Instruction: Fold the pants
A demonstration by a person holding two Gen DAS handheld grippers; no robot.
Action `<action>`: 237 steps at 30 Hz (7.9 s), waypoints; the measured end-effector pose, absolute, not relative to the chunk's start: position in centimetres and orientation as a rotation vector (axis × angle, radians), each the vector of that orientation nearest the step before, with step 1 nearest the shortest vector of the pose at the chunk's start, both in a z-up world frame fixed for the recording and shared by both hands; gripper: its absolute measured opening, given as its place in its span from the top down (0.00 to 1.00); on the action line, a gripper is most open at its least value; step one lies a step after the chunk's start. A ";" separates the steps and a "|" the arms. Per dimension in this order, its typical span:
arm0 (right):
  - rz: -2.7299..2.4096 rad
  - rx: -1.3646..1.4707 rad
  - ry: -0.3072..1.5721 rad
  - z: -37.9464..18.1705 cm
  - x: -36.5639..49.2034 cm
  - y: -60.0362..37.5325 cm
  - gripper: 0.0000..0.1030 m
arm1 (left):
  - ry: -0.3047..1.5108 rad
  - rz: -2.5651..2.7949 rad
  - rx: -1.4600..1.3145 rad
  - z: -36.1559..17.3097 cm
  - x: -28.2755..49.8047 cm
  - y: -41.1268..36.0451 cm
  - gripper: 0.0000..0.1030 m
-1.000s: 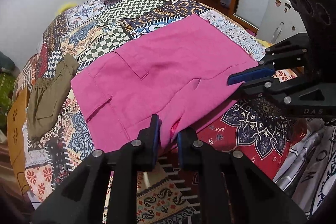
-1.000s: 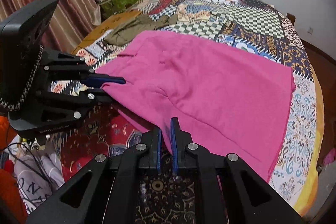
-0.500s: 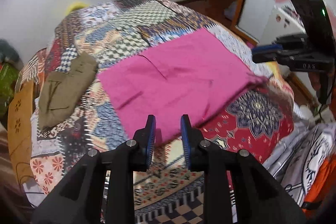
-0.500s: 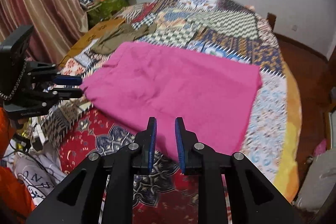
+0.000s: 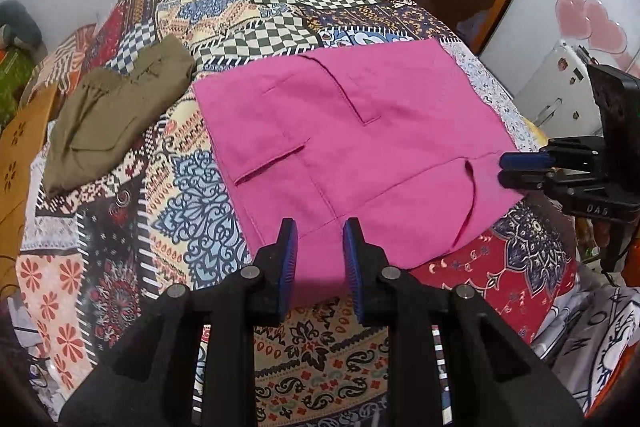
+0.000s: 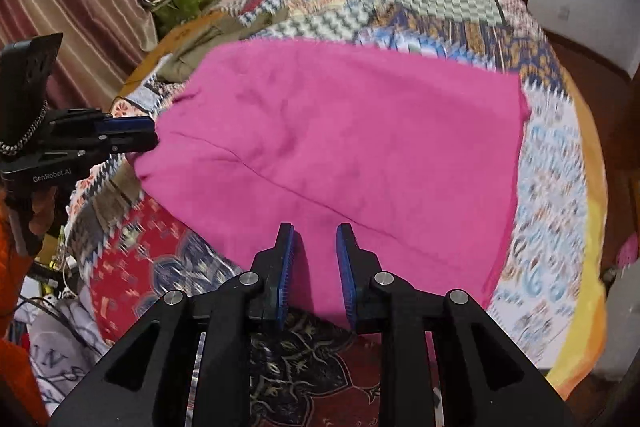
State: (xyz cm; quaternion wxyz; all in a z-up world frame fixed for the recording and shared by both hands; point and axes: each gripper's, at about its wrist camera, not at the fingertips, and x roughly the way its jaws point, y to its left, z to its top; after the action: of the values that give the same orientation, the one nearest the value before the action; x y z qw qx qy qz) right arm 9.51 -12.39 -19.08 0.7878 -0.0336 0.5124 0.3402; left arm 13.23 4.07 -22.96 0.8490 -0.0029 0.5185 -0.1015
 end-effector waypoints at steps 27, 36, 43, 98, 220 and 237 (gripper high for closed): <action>0.526 -0.077 1.073 -17.9 11.9 -18.4 0.78 | 1.023 -0.103 -0.134 -19.8 15.3 9.8 0.68; 0.512 -0.060 0.989 -16.4 15.7 -17.3 0.74 | 1.007 -0.087 -0.108 -19.7 19.6 10.1 0.68; 0.474 -0.045 0.980 -17.0 18.9 -17.5 0.74 | 1.040 -0.086 -0.151 -21.5 22.8 11.0 0.68; 0.391 -0.163 0.962 -22.8 27.2 -16.6 0.96 | 1.078 -0.068 -0.174 -25.5 26.3 11.9 0.97; 0.699 -0.112 1.002 -18.7 10.3 -9.7 0.59 | 0.981 -0.093 -0.420 -23.2 14.9 4.7 0.72; 0.809 -0.279 1.012 -18.1 9.7 0.0 0.59 | 0.846 0.068 -0.204 -19.8 9.0 7.6 0.72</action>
State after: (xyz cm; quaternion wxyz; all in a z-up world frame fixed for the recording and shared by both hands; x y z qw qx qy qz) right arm 9.67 -0.04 -18.06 0.7883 -0.1294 0.4700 0.3753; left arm 9.01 7.60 -19.75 0.9064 -0.0987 0.4095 0.0328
